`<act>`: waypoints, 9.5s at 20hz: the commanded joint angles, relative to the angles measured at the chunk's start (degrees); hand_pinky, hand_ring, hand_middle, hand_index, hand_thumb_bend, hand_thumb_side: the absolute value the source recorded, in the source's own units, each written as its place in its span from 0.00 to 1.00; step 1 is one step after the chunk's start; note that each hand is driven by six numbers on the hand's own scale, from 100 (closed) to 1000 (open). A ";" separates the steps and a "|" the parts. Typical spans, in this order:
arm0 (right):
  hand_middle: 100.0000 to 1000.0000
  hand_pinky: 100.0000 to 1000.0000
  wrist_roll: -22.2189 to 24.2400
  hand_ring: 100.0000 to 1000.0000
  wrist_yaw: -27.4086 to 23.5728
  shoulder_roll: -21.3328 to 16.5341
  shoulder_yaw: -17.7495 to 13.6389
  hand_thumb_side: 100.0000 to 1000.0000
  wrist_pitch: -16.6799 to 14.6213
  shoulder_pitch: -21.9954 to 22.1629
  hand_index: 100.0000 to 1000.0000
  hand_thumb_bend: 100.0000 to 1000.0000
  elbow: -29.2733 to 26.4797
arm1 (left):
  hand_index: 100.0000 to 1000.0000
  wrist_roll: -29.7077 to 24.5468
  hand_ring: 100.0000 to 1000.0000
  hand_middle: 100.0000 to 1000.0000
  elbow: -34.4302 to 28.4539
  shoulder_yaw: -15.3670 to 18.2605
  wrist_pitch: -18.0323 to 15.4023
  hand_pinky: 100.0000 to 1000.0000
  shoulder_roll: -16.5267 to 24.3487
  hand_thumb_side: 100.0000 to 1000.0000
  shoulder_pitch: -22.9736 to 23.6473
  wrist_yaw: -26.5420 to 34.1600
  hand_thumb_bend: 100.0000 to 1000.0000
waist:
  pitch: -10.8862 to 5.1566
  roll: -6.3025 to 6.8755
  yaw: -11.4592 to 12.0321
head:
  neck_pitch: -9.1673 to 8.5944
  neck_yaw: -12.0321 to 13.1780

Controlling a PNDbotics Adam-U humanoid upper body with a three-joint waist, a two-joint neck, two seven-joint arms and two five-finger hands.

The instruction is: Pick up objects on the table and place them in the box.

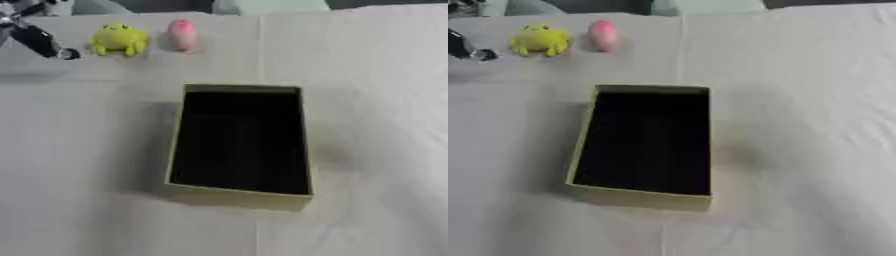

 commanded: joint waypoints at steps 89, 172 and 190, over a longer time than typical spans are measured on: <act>0.63 0.77 -1.53 0.68 -0.31 -0.98 0.03 0.99 -1.00 -3.68 0.77 0.15 -0.91 | 0.87 -5.84 0.86 0.83 5.46 4.31 5.18 0.76 4.03 0.00 -3.89 -5.92 0.10 | 7.37 3.23 -8.26 | -10.08 8.15; 0.63 0.76 -2.47 0.69 -1.17 2.14 -0.66 1.00 1.75 2.09 0.77 0.14 -0.91 | 0.98 -11.18 0.96 0.91 -50.02 -23.97 -4.64 0.89 -16.19 0.36 14.51 -7.48 0.58 | -5.38 -0.30 1.78 | 3.08 -5.40; 0.63 0.76 -3.18 0.69 -0.82 1.51 -0.85 1.00 1.82 2.08 0.77 0.15 -0.91 | 0.91 -2.77 0.89 0.85 -53.16 -14.66 2.20 0.83 -8.79 0.45 13.79 -2.22 0.52 | -5.49 -0.28 1.89 | 3.25 -5.82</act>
